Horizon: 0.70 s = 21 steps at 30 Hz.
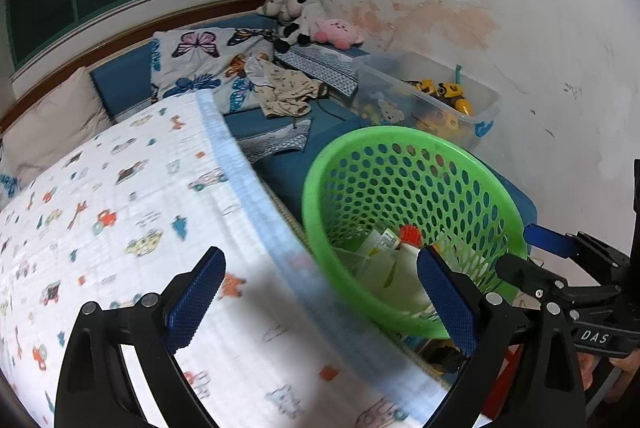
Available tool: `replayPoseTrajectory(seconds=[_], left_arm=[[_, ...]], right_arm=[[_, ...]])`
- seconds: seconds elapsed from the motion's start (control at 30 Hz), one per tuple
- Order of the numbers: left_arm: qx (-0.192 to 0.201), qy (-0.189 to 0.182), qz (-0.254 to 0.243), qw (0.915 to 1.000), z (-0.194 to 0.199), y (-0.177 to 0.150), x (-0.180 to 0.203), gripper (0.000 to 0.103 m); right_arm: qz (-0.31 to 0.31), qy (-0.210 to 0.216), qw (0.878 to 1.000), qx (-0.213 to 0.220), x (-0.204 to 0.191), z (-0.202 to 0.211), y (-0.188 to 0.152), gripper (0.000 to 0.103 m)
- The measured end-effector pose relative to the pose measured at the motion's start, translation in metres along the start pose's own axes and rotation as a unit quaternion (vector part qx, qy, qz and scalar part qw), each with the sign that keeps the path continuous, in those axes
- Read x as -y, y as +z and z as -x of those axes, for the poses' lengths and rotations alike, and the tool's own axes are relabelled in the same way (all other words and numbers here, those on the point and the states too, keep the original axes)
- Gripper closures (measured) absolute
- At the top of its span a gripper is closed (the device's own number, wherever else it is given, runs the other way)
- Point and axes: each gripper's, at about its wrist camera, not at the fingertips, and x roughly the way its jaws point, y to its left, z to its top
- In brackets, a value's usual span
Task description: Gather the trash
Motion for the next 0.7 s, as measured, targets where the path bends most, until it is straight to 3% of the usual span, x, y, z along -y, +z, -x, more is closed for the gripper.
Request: replayPoseTrajectory(seconds=[0.7], left_arm=[[0.023,0.064,0.081,0.9944,0.068,-0.052,-0.085,0.008]], right_arm=[[0.035,0.048,0.998,-0.013,-0.087,-0.001,-0.011,0.014]])
